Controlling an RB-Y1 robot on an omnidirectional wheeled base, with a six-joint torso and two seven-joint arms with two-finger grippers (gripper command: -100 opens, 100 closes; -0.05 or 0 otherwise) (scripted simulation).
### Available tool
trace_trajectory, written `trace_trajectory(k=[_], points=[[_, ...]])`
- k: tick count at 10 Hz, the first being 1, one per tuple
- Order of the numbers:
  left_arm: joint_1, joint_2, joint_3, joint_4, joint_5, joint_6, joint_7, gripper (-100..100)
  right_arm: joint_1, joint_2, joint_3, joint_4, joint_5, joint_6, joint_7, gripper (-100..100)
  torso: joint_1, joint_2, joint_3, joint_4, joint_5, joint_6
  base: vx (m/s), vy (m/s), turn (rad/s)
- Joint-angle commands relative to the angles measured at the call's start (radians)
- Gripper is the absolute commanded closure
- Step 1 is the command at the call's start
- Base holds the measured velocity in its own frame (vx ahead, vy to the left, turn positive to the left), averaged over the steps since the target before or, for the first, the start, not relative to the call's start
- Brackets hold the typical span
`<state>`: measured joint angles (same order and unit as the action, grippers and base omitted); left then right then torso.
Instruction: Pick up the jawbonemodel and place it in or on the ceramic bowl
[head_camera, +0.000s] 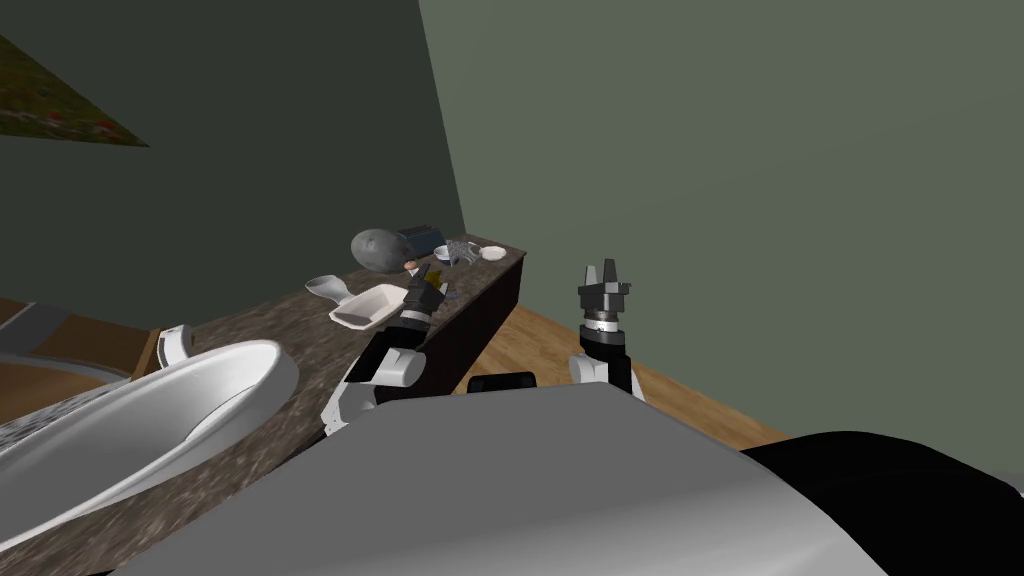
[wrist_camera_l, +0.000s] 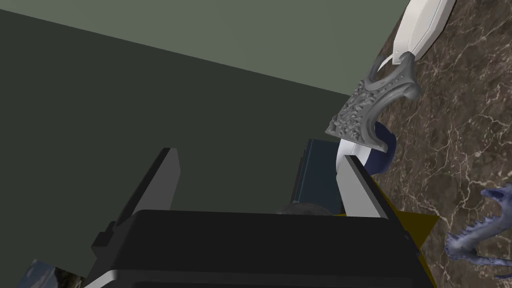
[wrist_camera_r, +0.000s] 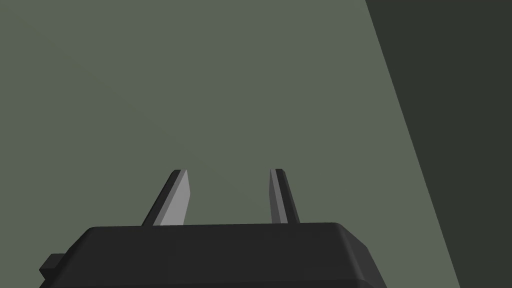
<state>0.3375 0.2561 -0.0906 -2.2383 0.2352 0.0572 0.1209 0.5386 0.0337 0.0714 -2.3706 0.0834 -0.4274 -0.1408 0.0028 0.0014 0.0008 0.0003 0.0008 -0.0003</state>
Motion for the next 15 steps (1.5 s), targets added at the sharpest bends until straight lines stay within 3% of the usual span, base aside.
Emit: trace_trajectory(k=[1,4,6,15], points=[[-0.005,0.007,0.003,0.003,0.005,0.032,0.003,-100,0.0,0.0,0.0,0.0,0.0,0.0,0.0,0,0.0,0.0,0.0,0.0,0.0,0.0,-0.016,0.014,0.006],[-0.035,0.041,-0.005,0.018,0.032,0.121,0.007,-100,0.0,0.0,0.0,0.0,0.0,0.0,0.0,0,-0.001,-0.001,0.0,0.0,0.0,0.0,-0.026,0.031,-0.085],[-0.035,0.041,-0.005,0.018,0.032,0.162,0.007,-100,0.0,0.0,0.0,0.0,0.0,0.0,0.0,0,0.0,0.0,0.0,0.0,0.0,0.0,-0.014,0.027,-0.029],[-0.1,0.113,-0.021,0.052,0.077,0.413,0.014,-100,0.0,0.0,0.0,0.0,0.0,0.0,0.0,0,0.0,-0.001,-0.001,0.0,0.0,0.0,-0.014,0.03,-0.068]])
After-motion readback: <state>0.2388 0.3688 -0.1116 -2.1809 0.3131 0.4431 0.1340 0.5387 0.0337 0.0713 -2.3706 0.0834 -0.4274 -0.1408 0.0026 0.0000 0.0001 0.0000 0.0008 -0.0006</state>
